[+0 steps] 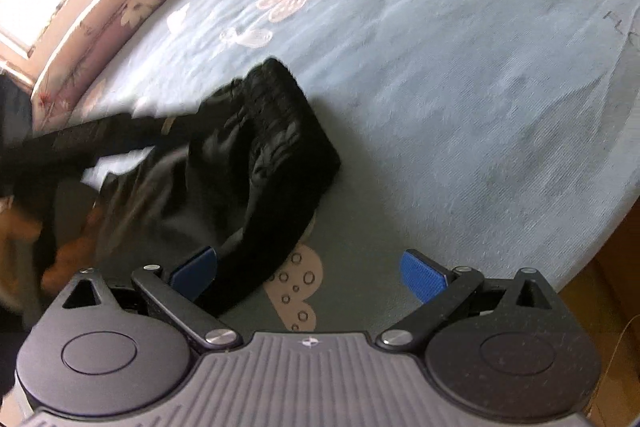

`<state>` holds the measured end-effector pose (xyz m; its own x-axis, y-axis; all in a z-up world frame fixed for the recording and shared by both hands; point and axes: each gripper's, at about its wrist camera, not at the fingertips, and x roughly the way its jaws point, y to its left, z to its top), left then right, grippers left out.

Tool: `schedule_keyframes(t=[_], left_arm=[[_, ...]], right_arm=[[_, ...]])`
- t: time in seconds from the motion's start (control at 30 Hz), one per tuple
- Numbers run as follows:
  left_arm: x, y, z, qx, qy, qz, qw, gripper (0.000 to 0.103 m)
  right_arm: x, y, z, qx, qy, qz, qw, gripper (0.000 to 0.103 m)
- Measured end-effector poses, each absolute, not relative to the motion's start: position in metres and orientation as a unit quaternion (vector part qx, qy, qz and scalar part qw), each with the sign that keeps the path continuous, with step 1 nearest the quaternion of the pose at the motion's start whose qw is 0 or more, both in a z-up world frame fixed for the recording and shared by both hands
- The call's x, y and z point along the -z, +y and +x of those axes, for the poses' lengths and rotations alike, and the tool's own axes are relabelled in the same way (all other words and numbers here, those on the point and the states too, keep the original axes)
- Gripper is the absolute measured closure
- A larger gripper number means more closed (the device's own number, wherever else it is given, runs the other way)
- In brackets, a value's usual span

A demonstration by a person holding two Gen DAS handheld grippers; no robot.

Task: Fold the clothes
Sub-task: 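Move the open right gripper to the elastic cuff end of the trousers, then close the right gripper on the gathered elastic cuffs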

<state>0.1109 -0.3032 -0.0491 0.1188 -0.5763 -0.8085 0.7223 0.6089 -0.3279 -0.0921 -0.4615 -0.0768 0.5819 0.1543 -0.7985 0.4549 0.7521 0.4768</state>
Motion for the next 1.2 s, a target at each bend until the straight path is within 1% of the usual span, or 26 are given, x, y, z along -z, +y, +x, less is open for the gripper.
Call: schedule_keyframes(t=[0.17, 0.3, 0.47, 0.63, 0.67, 0.87, 1.2], left_arm=[[0.066, -0.265, 0.096, 0.380, 0.542, 0.068, 0.746, 0.006], [0.075, -0.252, 0.091, 0.366, 0.555, 0.064, 0.744, 0.006], [0.083, -0.251, 0.092, 0.365, 0.564, 0.072, 0.737, 0.006], [0.088, -0.253, 0.094, 0.368, 0.568, 0.077, 0.732, 0.006], [0.088, -0.253, 0.094, 0.368, 0.569, 0.078, 0.731, 0.006], [0.088, -0.257, 0.098, 0.369, 0.574, 0.083, 0.726, 0.005], [0.088, -0.250, 0.104, 0.370, 0.581, 0.059, 0.722, 0.005]], right_arm=[[0.070, -0.459, -0.082, 0.062, 0.426, 0.353, 0.831, 0.002], [0.083, -0.468, -0.074, 0.046, 0.394, 0.411, 0.821, 0.002], [0.103, -0.481, -0.067, 0.040, 0.373, 0.444, 0.814, 0.002], [0.121, -0.485, -0.054, 0.051, 0.402, 0.439, 0.801, 0.002], [0.122, -0.485, -0.052, 0.051, 0.407, 0.440, 0.799, 0.001], [0.121, -0.483, -0.034, 0.056, 0.437, 0.428, 0.789, 0.000], [0.119, -0.481, -0.022, 0.061, 0.459, 0.422, 0.779, 0.000]])
